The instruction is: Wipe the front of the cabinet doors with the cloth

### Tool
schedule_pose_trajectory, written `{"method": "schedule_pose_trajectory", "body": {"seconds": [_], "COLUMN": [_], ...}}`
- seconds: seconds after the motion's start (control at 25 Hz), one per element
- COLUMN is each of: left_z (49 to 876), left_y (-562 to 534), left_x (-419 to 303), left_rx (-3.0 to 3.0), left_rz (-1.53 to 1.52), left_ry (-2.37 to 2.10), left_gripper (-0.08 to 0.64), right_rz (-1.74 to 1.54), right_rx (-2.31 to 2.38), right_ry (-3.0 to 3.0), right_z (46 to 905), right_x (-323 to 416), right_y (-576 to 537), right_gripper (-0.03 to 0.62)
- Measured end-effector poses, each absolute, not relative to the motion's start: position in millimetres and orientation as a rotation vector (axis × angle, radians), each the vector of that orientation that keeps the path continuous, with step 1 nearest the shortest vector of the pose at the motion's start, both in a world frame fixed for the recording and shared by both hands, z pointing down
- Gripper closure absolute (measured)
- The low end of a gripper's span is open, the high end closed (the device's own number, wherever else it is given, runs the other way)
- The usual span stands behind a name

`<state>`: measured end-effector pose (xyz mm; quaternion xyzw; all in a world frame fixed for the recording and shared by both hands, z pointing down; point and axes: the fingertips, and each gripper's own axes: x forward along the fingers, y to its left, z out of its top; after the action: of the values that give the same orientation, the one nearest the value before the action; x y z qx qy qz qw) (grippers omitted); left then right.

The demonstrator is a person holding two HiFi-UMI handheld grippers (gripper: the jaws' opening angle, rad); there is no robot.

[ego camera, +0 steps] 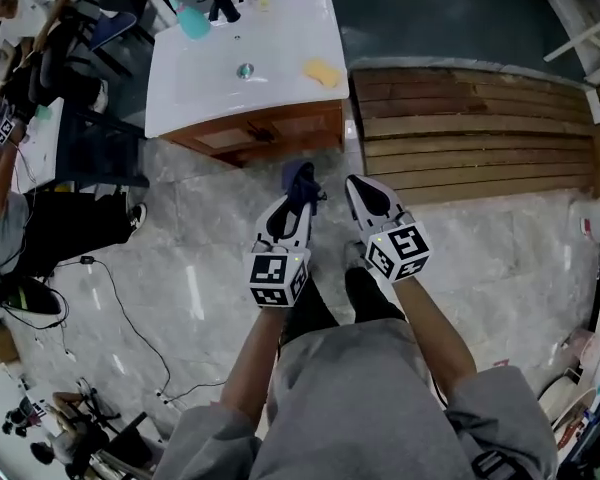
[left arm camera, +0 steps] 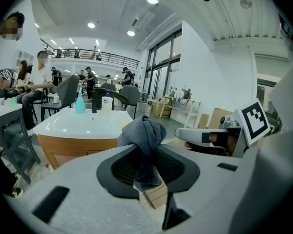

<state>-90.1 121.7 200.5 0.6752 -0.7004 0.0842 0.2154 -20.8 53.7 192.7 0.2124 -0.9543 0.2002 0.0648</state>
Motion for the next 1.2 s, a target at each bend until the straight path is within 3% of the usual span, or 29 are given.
{"method": "schedule_pose_trajectory", "body": {"seconds": [0.64, 1.2], "left_z": [282.4, 367.6], "left_y": [77.9, 59.5], "left_x": [-188.4, -238.9], "left_rx": [2.06, 2.105], "left_rz": [0.356, 0.405], "left_ry": [-1.75, -1.709], "left_gripper": [0.465, 0.465], "right_rz": [0.716, 0.709], "right_rx": [1.085, 1.069], "right_ry": [-2.758, -2.764], "right_z": [263.3, 355.1], "right_x": [-80.0, -132.6], "right_y": [25.0, 17.5], "right_gripper": [0.581, 0.581]}}
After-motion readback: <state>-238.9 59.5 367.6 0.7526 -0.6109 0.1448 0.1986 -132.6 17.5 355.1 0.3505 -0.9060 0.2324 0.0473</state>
